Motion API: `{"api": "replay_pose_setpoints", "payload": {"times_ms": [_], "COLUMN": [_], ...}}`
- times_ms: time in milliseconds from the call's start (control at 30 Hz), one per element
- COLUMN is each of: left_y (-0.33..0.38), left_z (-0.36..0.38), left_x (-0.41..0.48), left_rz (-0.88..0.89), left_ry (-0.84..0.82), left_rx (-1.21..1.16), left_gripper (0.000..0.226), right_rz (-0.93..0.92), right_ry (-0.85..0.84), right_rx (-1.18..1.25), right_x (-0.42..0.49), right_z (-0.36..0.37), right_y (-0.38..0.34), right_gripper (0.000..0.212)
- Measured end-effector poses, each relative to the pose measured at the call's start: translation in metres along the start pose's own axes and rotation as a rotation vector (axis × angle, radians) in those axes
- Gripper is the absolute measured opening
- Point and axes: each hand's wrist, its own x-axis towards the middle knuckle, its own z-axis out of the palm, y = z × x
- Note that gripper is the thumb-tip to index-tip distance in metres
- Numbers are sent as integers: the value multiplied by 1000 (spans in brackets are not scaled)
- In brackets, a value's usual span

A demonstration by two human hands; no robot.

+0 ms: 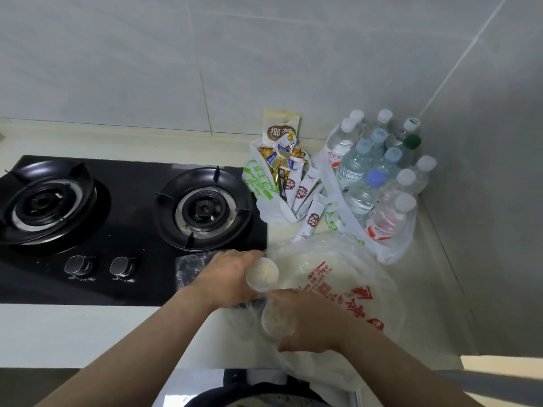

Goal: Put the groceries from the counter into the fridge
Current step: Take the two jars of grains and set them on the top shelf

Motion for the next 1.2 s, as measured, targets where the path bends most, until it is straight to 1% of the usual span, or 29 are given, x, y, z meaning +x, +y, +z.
{"api": "replay_pose_setpoints", "payload": {"times_ms": [100,233,333,400,433,467,567,667,733,833,967,1033,1133,1200], "left_y": [1,2,1,1,3,5,12,19,25,30,38,45,60,69], "left_z": [0,0,-3,-9,-14,-20,-39,-57,-70,-88,-109,-117,-126,-128], "left_x": [1,3,4,5,4,4,4,5,3,-1,-13,-22,-35,-45], "left_rz": [-7,-41,-79,-89,-97,-101,-94,-62,-49,-38,-17,-15,-24,-19], "left_ry": [1,-9,19,58,80,105,173,235,276,364,470,539,645,731], "left_rx": [7,-51,-172,-320,-406,-481,-640,-770,-867,-1011,-1112,-1154,-1211,-1230], "left_gripper": [62,58,59,56,56,57,59,56,57,61,66,58,42,43], "right_rz": [8,-6,-6,29,55,92,191,216,212,115,-93,-168,-269,-328], "right_ry": [-30,3,91,188,227,253,316,435,516,604,623,614,590,554], "right_rx": [10,51,102,163,191,228,348,484,597,765,945,993,1014,1006], "right_x": [0,1,-4,-10,-13,-17,-27,-26,-23,-16,-8,-6,-7,-8], "right_z": [0,1,-5,-16,-23,-32,-58,-78,-92,-115,-146,-158,-172,-180], "right_y": [0,4,6,12,15,18,22,21,20,13,-2,-9,-17,-22], "right_gripper": [80,68,44,40,46,56,83,91,89,69,47,42,42,43]}}
